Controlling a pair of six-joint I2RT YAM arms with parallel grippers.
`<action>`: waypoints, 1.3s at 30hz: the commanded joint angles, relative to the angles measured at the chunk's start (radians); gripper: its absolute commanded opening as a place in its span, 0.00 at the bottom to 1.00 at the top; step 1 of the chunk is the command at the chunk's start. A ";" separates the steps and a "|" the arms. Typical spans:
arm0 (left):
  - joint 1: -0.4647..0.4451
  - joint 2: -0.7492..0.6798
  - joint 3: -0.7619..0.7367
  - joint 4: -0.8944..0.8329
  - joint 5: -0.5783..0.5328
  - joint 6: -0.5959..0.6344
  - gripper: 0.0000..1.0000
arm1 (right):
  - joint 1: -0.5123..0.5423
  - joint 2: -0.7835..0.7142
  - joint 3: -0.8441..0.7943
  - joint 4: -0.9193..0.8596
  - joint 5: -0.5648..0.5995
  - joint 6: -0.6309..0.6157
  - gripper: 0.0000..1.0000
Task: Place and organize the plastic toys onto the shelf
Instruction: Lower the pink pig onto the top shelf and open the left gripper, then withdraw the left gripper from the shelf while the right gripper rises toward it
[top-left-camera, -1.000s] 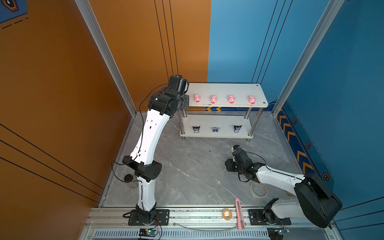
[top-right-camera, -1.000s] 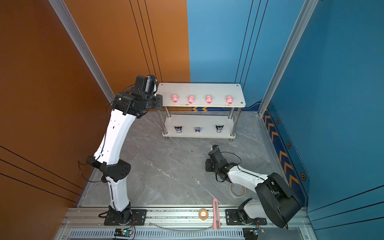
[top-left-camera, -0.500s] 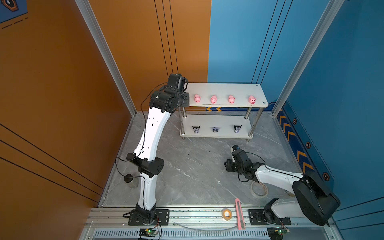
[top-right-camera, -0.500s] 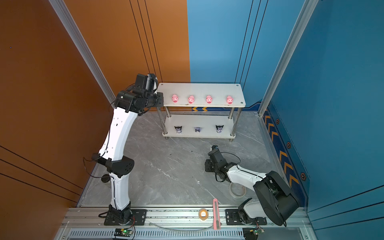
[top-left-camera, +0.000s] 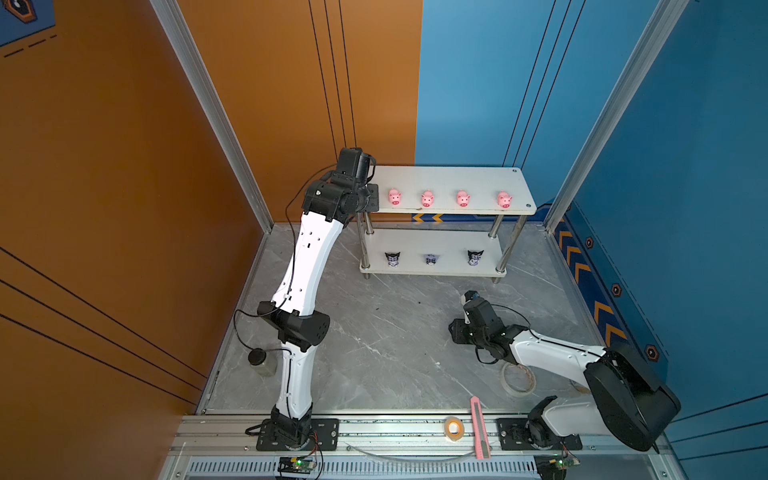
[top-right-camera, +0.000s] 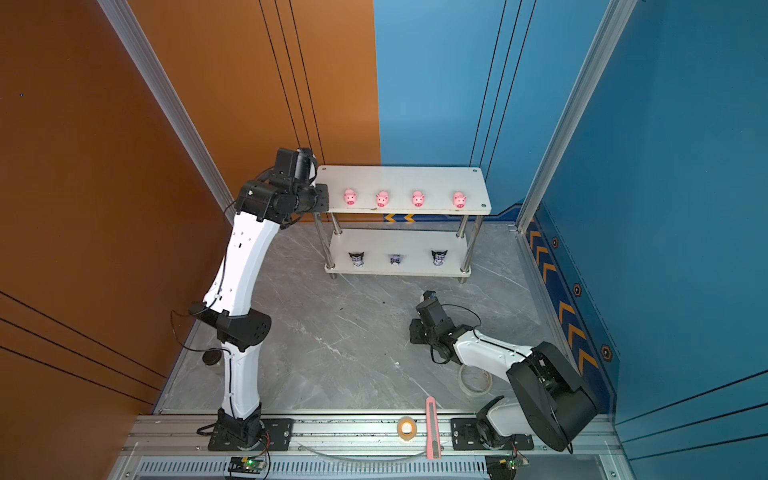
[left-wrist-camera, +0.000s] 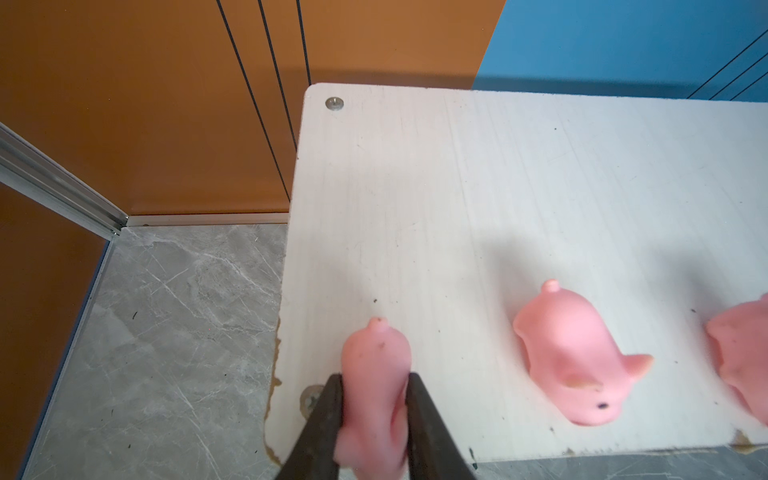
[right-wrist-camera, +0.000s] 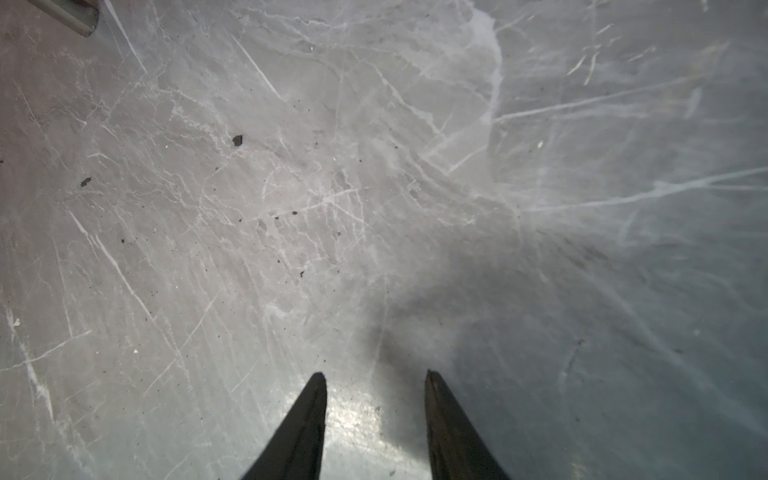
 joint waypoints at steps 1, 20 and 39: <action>0.002 0.023 0.026 0.012 0.019 -0.009 0.27 | -0.002 0.012 0.000 0.010 -0.011 -0.013 0.41; 0.002 0.037 0.023 0.045 0.033 0.011 0.31 | -0.002 0.019 0.003 0.011 -0.013 -0.012 0.41; -0.026 -0.054 0.037 0.047 0.007 0.021 0.72 | 0.004 -0.051 0.022 -0.038 0.038 -0.016 0.42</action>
